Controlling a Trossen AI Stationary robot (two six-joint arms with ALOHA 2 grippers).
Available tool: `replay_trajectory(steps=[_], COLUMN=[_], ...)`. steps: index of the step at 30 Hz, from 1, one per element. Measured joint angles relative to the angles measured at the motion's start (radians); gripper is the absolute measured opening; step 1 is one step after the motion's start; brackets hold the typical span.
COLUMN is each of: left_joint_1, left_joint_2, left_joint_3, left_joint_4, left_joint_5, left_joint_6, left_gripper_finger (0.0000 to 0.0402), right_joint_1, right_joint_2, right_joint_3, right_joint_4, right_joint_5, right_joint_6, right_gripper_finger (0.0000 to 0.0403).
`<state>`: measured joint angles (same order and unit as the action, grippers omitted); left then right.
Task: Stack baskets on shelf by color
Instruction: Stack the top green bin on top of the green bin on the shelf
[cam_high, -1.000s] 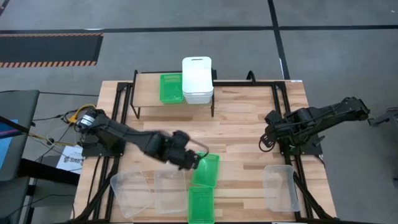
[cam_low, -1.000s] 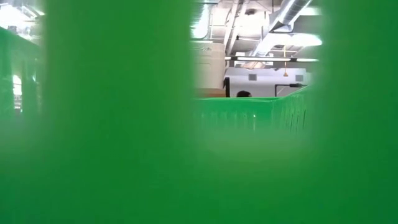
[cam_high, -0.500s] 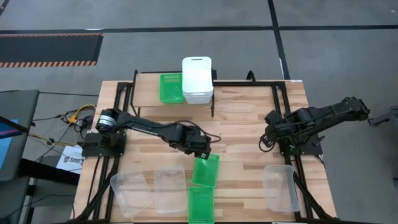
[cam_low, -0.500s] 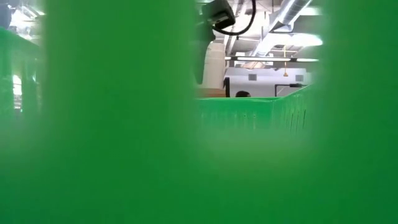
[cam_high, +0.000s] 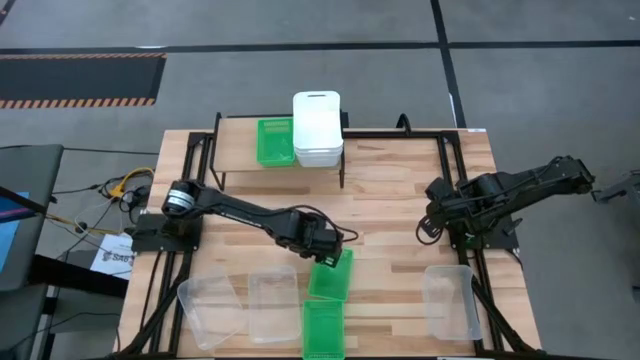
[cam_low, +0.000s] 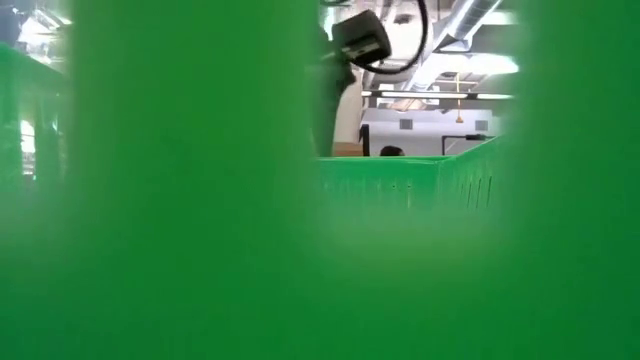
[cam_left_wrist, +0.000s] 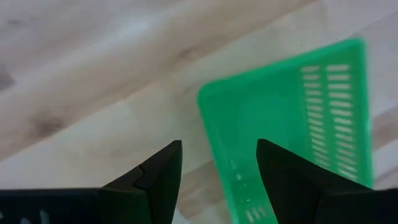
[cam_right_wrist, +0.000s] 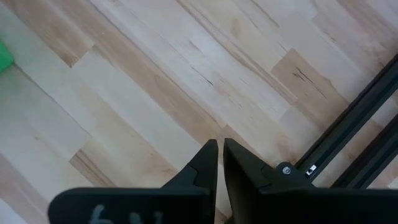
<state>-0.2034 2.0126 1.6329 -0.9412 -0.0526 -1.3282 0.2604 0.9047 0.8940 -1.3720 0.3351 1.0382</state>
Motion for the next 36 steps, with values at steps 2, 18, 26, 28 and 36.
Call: replay_trajectory(steps=[2,18,26,28,36], left_joint_1=[-0.006,-0.02,0.023,0.036,0.108], left_joint_2=[0.022,0.081,0.073,0.058,-0.078], left_joint_3=[0.0,0.0,0.038,0.067,0.229], left_joint_4=[0.0,0.057,0.081,0.082,-0.072], left_joint_5=[0.014,0.038,0.052,0.057,0.101], left_joint_6=[-0.011,-0.003,0.033,0.061,0.19], left_gripper_finger=[0.0194,0.0044,0.0002,0.0001,0.0], right_joint_1=[0.0,0.0,0.0,0.0,0.0], right_joint_2=[0.0,0.0,0.0,-0.001,-0.001], right_joint_3=[0.0,0.0,0.0,0.0,0.0], right_joint_4=[-0.002,-0.003,-0.006,-0.008,-0.007], right_joint_5=[0.0,-0.007,-0.006,-0.006,-0.006], right_joint_6=[0.0,-0.026,-0.028,-0.028,-0.026], right_gripper_finger=[0.0052,0.0052,0.0052,0.0052,0.0052])
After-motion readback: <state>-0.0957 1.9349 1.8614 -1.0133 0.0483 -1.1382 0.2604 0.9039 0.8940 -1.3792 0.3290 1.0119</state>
